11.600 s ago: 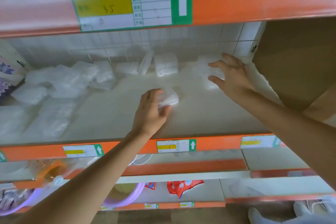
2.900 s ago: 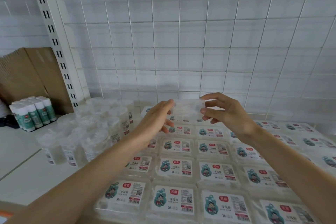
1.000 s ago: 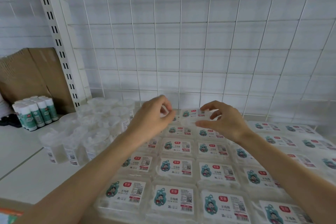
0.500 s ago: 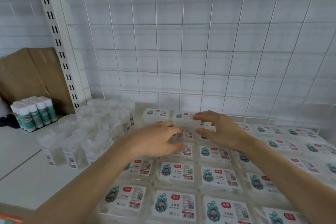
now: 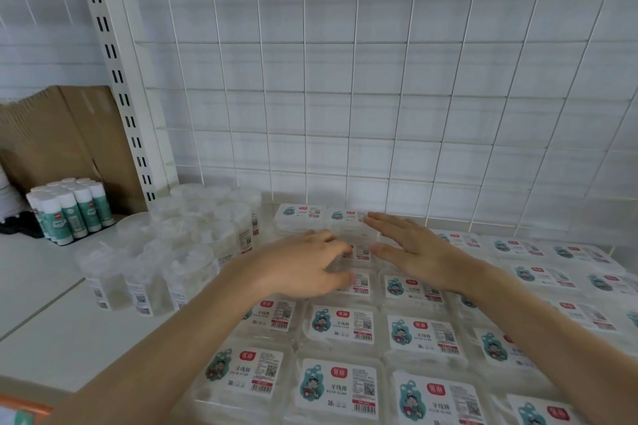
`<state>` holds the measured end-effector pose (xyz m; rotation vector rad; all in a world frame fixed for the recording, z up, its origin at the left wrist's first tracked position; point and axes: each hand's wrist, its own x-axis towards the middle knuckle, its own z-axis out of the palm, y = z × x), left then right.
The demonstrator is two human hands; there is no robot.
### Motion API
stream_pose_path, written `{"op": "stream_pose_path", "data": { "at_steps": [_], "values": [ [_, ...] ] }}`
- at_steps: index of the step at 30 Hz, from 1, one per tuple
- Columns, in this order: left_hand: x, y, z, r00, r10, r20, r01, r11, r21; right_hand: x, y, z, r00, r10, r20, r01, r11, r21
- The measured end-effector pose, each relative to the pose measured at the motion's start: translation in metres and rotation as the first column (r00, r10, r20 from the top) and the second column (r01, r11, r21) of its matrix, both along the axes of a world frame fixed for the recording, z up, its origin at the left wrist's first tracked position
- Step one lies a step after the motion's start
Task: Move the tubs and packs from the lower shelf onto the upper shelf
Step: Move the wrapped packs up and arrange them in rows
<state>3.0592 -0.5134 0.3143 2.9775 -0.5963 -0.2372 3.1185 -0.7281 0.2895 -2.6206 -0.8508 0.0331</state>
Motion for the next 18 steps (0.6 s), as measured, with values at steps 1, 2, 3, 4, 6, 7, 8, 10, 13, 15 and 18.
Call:
{"op": "stream_pose_path", "data": {
  "at_steps": [1, 2, 3, 4, 6, 7, 8, 10, 13, 15, 18],
  "values": [
    [0.000, 0.000, 0.000, 1.000, 0.001, 0.000, -0.001, 1.000, 0.003, 0.000, 0.000, 0.000, 1.000, -0.003, 0.002, 0.003, 1.000, -0.003],
    [0.000, 0.000, 0.000, 1.000, 0.003, 0.000, -0.003, 1.000, 0.006, 0.000, 0.001, -0.001, 1.000, -0.006, 0.004, 0.006, 1.000, -0.004],
    [-0.001, 0.001, 0.000, 1.000, 0.004, 0.001, -0.004, 1.000, 0.008, 0.000, 0.001, -0.002, 1.000, -0.007, 0.006, 0.007, 1.000, -0.002],
    [-0.001, 0.001, 0.000, 1.000, 0.005, 0.002, -0.005, 1.000, 0.009, 0.000, 0.001, -0.002, 1.000, -0.006, 0.011, 0.006, 1.000, 0.007],
    [-0.002, 0.000, 0.001, 1.000, 0.001, -0.001, -0.001, 1.000, 0.014, -0.001, 0.000, -0.001, 1.000, -0.004, 0.029, 0.003, 0.999, 0.035],
    [-0.002, -0.001, 0.002, 1.000, -0.002, -0.009, 0.002, 1.000, 0.021, -0.002, 0.000, 0.000, 0.999, -0.005, 0.041, 0.003, 0.999, 0.044],
    [-0.003, -0.002, 0.003, 1.000, -0.002, -0.022, 0.003, 0.999, 0.032, -0.002, -0.001, 0.002, 0.999, -0.007, 0.054, 0.005, 0.999, 0.044],
    [-0.004, -0.004, 0.005, 0.998, 0.005, -0.058, -0.002, 0.999, 0.051, -0.001, -0.001, 0.006, 0.996, -0.021, 0.089, 0.018, 0.999, 0.036],
    [-0.007, -0.009, 0.010, 0.995, 0.032, -0.094, -0.026, 0.997, 0.070, 0.003, -0.004, 0.016, 0.990, -0.061, 0.130, 0.053, 0.997, 0.060],
    [-0.008, -0.015, 0.015, 0.997, 0.039, -0.061, -0.032, 0.992, 0.121, 0.005, -0.005, 0.024, 0.986, -0.094, 0.135, 0.074, 0.987, 0.145],
    [-0.011, -0.028, 0.021, 0.999, 0.040, 0.018, -0.042, 0.979, 0.197, 0.004, -0.005, 0.035, 0.977, -0.145, 0.157, 0.117, 0.978, 0.175]
  ]
}}
